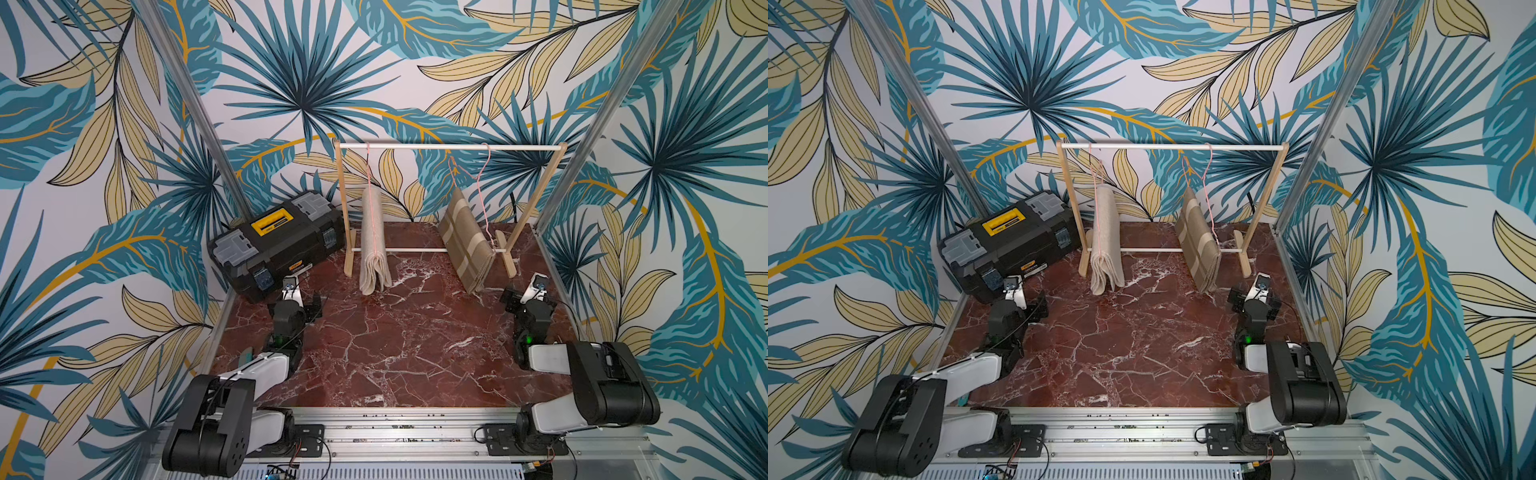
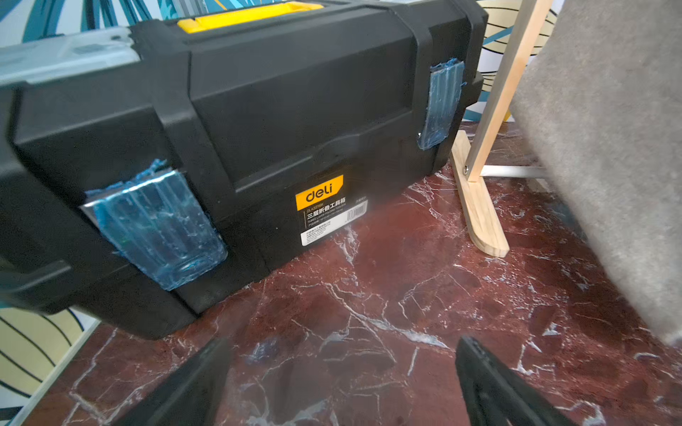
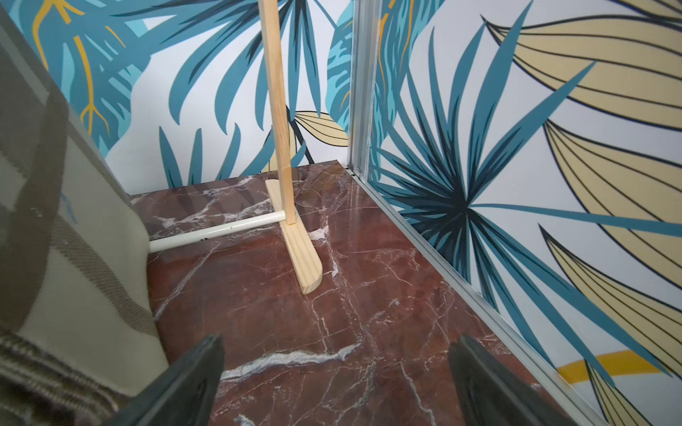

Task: Hang the scarf on the hanger
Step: Reset both arms

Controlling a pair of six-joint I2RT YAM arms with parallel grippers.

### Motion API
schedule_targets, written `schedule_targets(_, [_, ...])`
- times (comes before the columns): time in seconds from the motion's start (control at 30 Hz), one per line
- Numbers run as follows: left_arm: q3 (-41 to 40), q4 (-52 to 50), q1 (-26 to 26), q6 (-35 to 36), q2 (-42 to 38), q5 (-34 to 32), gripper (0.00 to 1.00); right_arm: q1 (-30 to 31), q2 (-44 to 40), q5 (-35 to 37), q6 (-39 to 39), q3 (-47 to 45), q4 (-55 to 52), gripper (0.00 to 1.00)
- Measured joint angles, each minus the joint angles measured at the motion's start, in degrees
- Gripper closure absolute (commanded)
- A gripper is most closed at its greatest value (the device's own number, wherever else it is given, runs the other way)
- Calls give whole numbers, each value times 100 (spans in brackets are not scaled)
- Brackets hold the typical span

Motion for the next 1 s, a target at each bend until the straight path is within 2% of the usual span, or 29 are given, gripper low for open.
schedule_targets(0.2, [-2, 1143, 444, 66, 833, 424, 0, -122, 50, -675, -107, -286, 675, 1])
schedule_targets(0.3, [-9, 1318, 518, 105, 1047, 715, 0, -181, 166, -953, -153, -503, 933, 1])
schedule_targets(0.4, [-46, 2048, 525, 120, 1493, 916, 0, -195, 199, -1132, -173, -514, 1025, 1])
schedule_targets(0.63, [7, 2109, 525, 195, 1552, 1139, 0, -203, 199, -1283, -192, -514, 1196, 1])
schedule_targets(1.0, [70, 2107, 490, 251, 1554, 1141, 0, -208, 199, -1303, -192, -514, 1198, 1])
